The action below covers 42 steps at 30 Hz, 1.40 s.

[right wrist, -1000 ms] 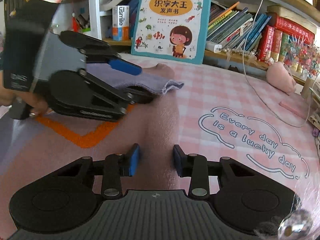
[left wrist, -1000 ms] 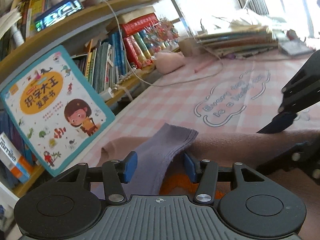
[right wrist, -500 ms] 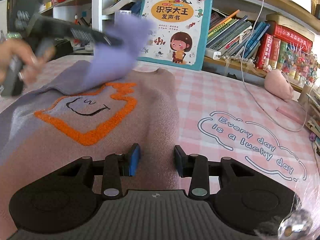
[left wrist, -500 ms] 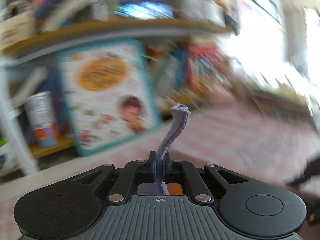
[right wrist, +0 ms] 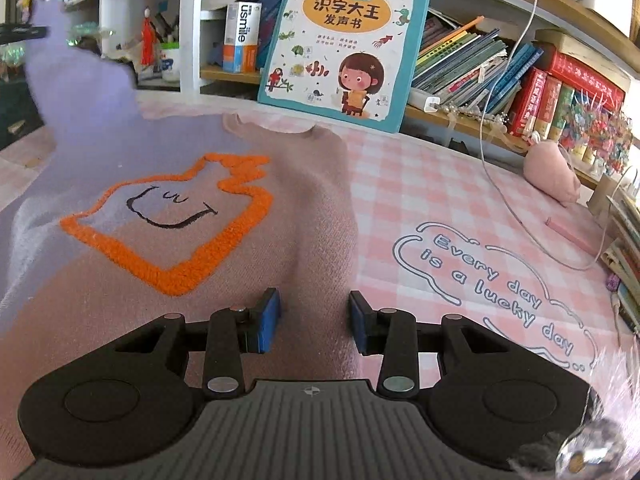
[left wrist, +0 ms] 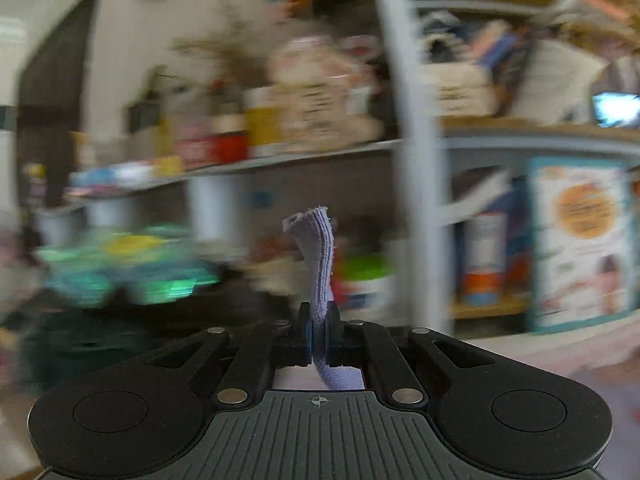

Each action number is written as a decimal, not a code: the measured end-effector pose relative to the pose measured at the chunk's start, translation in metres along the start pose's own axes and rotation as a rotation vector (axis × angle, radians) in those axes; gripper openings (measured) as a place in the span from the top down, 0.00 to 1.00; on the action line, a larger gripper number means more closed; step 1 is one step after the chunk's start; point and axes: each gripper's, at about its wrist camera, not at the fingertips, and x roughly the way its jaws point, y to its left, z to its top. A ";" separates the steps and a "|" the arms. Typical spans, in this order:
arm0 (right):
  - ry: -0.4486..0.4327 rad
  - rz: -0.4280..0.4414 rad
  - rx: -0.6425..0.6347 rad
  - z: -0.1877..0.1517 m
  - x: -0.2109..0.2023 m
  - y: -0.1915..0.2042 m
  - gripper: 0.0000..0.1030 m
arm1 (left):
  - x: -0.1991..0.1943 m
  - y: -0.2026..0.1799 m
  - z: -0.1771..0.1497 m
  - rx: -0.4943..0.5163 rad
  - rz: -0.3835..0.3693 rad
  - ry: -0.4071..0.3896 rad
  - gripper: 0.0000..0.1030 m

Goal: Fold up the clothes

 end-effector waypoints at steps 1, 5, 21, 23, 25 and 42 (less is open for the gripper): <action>0.005 0.002 -0.003 0.001 0.001 0.000 0.66 | 0.001 0.009 -0.004 0.005 0.030 0.019 0.95; 0.024 0.004 -0.015 0.006 0.004 0.002 0.65 | 0.007 0.014 -0.023 0.078 0.128 0.106 0.85; -0.065 0.073 0.286 0.053 0.022 -0.049 0.51 | 0.009 -0.145 -0.046 0.022 -0.740 0.237 0.56; -0.062 0.100 0.349 0.059 0.033 -0.059 0.51 | 0.015 -0.165 -0.054 0.053 -0.795 0.296 0.80; -0.048 0.126 0.392 0.065 0.046 -0.065 0.51 | 0.022 -0.173 -0.063 0.081 -0.802 0.342 0.88; 0.028 0.167 0.373 0.080 0.090 -0.046 0.86 | 0.036 -0.137 -0.082 0.069 -0.755 0.347 0.89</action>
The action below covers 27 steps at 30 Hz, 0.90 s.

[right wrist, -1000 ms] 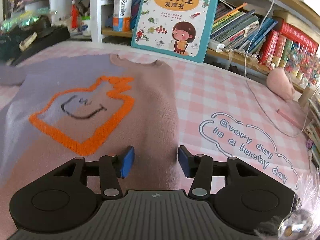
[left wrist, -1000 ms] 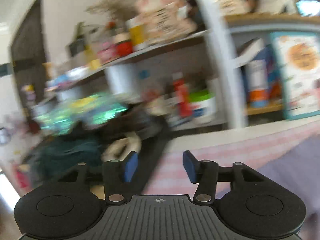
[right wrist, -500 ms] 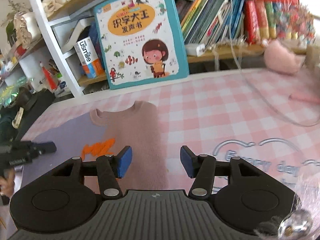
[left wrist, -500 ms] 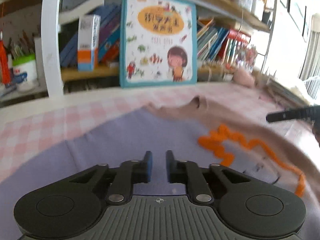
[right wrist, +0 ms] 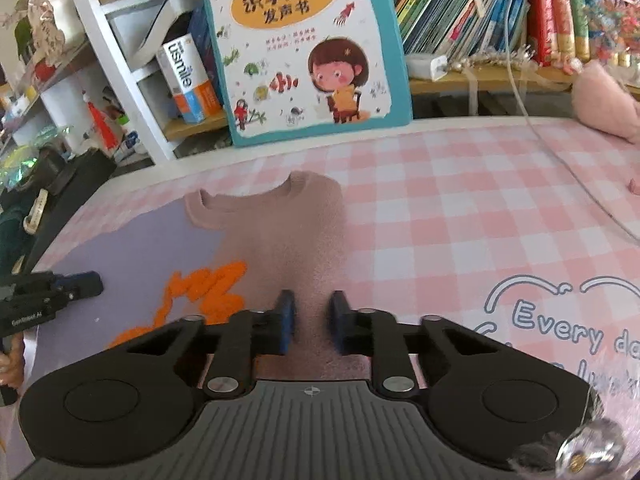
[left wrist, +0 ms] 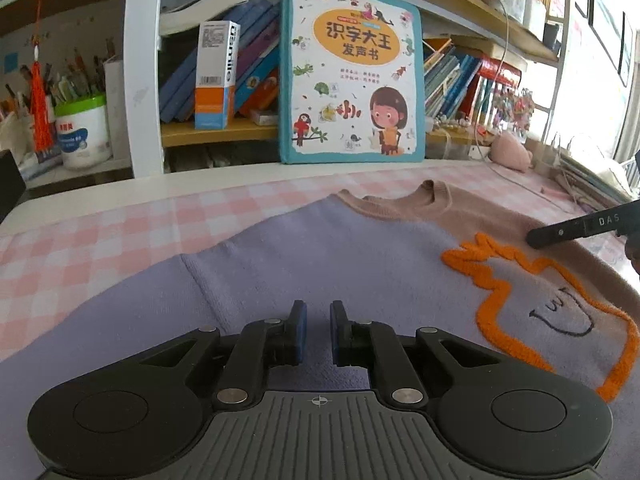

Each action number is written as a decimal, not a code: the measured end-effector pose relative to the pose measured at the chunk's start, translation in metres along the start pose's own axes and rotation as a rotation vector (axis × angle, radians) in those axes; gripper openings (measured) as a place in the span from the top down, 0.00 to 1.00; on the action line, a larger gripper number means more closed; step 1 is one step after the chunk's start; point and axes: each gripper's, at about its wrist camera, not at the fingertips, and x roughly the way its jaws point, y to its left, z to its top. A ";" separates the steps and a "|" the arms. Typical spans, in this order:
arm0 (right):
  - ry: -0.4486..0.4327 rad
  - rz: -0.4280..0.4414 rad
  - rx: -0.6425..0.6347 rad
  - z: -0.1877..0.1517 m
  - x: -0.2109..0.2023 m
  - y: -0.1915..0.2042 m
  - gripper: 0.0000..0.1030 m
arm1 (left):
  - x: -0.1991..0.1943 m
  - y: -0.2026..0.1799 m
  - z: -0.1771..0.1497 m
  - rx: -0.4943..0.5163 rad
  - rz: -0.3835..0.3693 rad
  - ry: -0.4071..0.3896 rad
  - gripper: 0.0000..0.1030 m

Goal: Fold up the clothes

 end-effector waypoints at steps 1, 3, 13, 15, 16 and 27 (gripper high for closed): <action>-0.014 -0.016 -0.005 0.000 -0.002 0.005 0.87 | 0.000 0.001 0.000 -0.003 -0.002 0.000 0.89; -0.063 -0.068 -0.084 0.001 -0.011 0.026 0.88 | 0.000 0.001 0.000 -0.004 -0.002 0.000 0.88; -0.041 0.490 -0.265 -0.028 -0.057 0.154 0.88 | 0.000 0.002 0.000 -0.010 -0.004 0.000 0.85; 0.079 0.565 -0.257 -0.036 -0.041 0.160 0.84 | 0.000 0.001 0.001 -0.005 0.000 0.001 0.85; 0.091 0.569 -0.251 -0.036 -0.039 0.158 0.79 | 0.000 0.000 0.001 0.000 0.003 0.001 0.85; -0.026 0.410 0.036 0.014 -0.059 0.075 0.54 | -0.001 0.002 0.000 -0.006 -0.001 0.001 0.85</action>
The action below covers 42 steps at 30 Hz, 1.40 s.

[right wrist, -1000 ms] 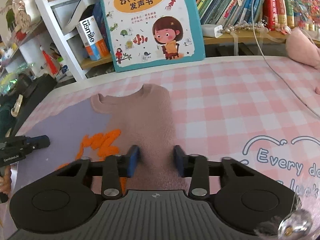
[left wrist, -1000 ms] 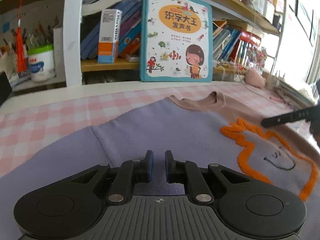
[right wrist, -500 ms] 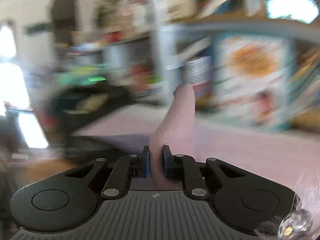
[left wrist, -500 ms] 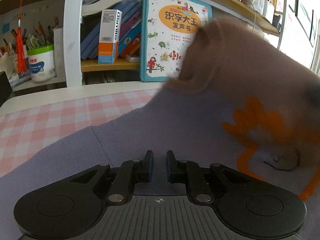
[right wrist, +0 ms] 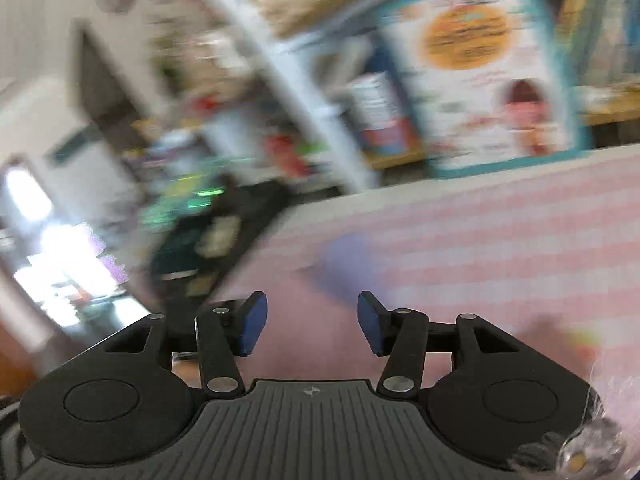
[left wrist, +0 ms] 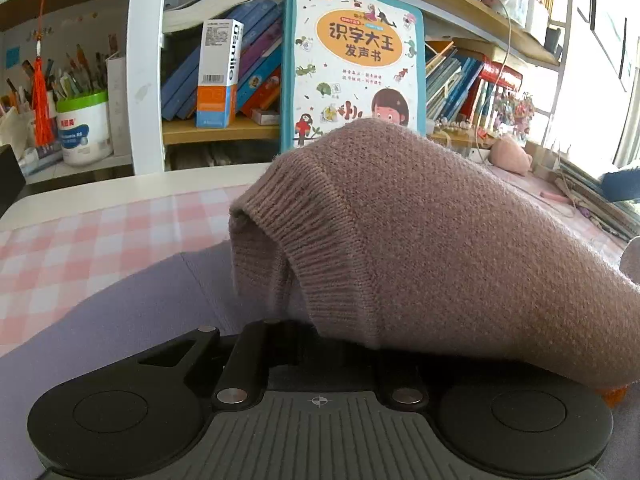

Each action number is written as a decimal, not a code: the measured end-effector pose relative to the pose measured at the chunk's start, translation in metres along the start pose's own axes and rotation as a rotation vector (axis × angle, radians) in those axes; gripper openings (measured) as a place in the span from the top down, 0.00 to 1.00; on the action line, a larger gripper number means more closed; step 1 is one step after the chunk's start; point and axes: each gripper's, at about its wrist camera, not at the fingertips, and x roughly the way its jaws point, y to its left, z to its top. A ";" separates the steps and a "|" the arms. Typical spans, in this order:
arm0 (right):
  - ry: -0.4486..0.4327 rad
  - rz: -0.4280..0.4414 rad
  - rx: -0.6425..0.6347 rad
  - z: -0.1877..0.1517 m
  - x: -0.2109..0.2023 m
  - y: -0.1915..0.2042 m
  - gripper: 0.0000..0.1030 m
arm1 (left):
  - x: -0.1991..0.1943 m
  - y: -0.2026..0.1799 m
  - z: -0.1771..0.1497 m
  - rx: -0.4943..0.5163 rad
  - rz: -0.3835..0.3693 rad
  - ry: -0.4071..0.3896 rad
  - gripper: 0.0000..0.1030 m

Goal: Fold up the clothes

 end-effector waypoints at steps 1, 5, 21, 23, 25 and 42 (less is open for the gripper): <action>0.008 -0.060 0.019 0.001 0.001 -0.009 0.54 | 0.000 0.000 0.000 0.000 0.000 0.000 0.85; 0.096 -0.185 0.107 -0.010 0.016 -0.041 0.54 | 0.000 0.000 0.000 0.002 -0.002 0.001 0.84; 0.223 -0.551 -0.263 -0.030 0.028 -0.053 0.54 | 0.001 -0.001 0.000 0.011 0.004 0.002 0.83; 0.227 -0.533 -0.238 -0.031 0.029 -0.058 0.52 | 0.001 -0.002 0.000 0.010 0.004 0.002 0.83; 0.220 -0.511 -0.219 -0.033 0.027 -0.061 0.52 | 0.001 -0.001 0.000 0.010 0.004 0.002 0.83; -0.051 -0.811 -0.396 0.007 -0.024 -0.060 0.91 | 0.000 -0.001 0.000 0.007 0.002 0.003 0.83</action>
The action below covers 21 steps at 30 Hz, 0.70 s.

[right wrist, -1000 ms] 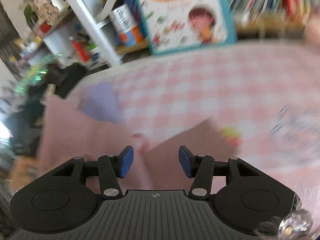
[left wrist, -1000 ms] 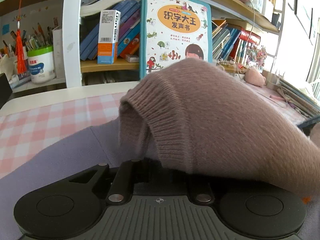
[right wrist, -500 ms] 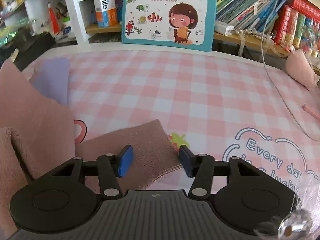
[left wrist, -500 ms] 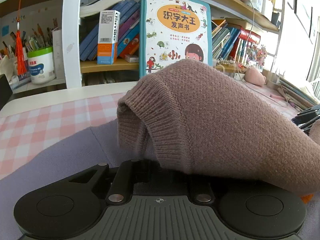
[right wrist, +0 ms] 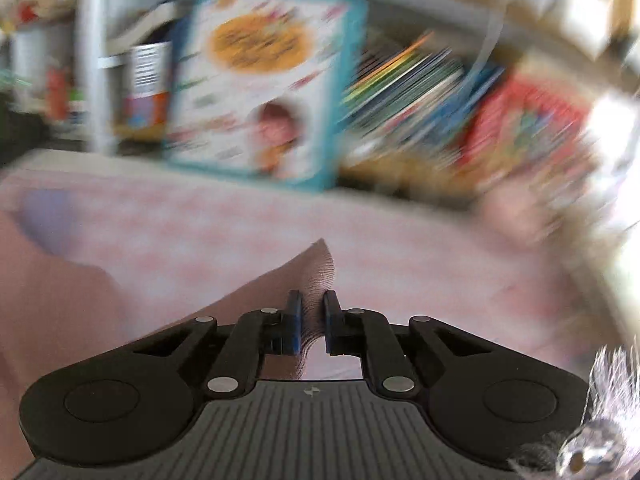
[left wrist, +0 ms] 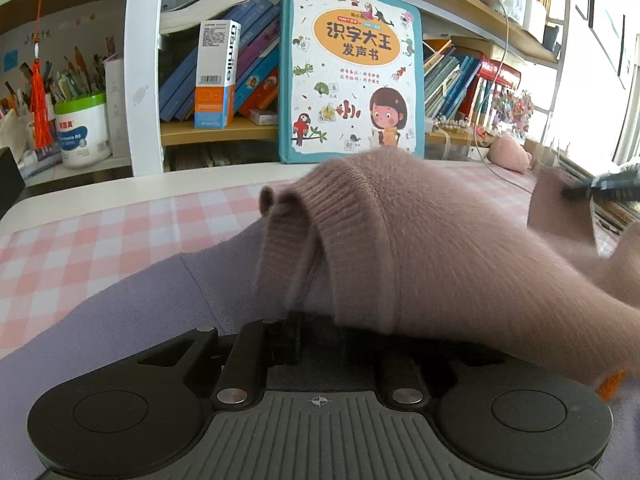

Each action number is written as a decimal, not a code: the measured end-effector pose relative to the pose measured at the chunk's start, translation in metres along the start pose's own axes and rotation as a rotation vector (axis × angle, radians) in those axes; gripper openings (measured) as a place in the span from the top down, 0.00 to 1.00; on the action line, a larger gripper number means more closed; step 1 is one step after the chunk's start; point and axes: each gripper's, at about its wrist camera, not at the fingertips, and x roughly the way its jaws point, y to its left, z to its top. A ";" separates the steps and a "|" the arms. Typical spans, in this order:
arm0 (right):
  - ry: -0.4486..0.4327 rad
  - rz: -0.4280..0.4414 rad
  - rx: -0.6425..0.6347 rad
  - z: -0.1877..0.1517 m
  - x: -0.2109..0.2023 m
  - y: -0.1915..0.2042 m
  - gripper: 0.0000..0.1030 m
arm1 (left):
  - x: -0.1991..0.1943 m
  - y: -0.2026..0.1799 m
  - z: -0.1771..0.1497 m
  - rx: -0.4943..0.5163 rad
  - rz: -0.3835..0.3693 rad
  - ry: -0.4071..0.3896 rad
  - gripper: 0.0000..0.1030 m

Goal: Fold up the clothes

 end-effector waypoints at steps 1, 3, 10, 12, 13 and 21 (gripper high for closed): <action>-0.032 -0.098 -0.041 0.002 -0.004 -0.007 0.91 | 0.000 0.000 0.000 0.000 0.000 0.000 0.83; -0.077 -0.262 -0.061 0.005 -0.010 -0.032 0.91 | 0.000 0.000 0.000 0.000 0.000 0.000 0.83; -0.110 -0.553 0.044 -0.009 -0.027 -0.108 0.91 | 0.000 -0.001 0.000 0.008 0.003 0.001 0.83; -0.114 -0.612 0.061 -0.017 -0.029 -0.121 0.91 | 0.000 -0.001 0.000 0.010 -0.001 0.002 0.82; -0.114 -0.636 0.071 -0.021 -0.029 -0.128 0.91 | 0.000 -0.001 0.000 0.012 0.001 0.002 0.82; -0.080 -0.660 0.124 -0.035 -0.021 -0.148 0.90 | -0.001 -0.002 0.000 0.014 0.001 0.002 0.82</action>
